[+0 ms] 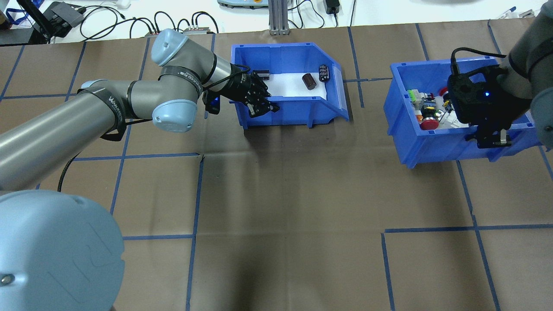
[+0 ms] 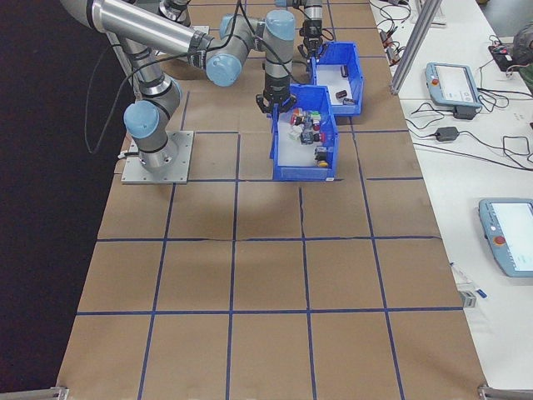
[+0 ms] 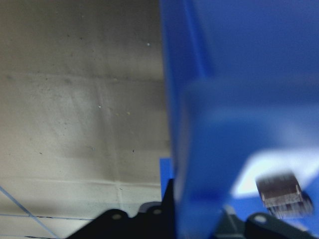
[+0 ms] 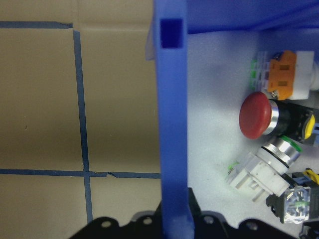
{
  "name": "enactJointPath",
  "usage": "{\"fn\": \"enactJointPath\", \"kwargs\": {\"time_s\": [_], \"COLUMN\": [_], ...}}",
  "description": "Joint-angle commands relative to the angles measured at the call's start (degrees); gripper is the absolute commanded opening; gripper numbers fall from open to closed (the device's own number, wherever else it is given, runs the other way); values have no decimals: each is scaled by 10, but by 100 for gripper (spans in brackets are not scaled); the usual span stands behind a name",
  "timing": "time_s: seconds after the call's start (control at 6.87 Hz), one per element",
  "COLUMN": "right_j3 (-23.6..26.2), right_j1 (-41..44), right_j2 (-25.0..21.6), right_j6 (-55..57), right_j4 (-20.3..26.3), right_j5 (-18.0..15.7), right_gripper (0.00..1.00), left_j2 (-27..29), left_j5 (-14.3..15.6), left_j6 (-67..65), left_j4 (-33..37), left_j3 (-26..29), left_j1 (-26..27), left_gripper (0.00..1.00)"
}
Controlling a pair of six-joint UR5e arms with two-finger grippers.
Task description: Place battery box in front
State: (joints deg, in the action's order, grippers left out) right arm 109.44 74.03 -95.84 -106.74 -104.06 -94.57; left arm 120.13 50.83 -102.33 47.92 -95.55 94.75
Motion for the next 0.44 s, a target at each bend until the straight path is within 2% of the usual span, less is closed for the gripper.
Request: {"fn": "enactJointPath", "kwargs": {"time_s": [0.0, 0.15, 0.29], "right_j3": [23, 30, 45], "right_j1": [1, 1, 1], "right_j2": [-17, -19, -29], "right_j6": [6, 6, 9], "right_j4": [-1, -1, -1], "right_j5": [1, 1, 1], "right_gripper": [4, 4, 4], "left_j2": [-17, -41, -79], "left_j5": [2, 3, 39], "left_j6": [-3, 3, 38], "left_j4": [7, 22, 75], "left_j3": [5, 8, 9], "left_j1": [-1, -2, -5], "left_gripper": [99, 98, 97]}}
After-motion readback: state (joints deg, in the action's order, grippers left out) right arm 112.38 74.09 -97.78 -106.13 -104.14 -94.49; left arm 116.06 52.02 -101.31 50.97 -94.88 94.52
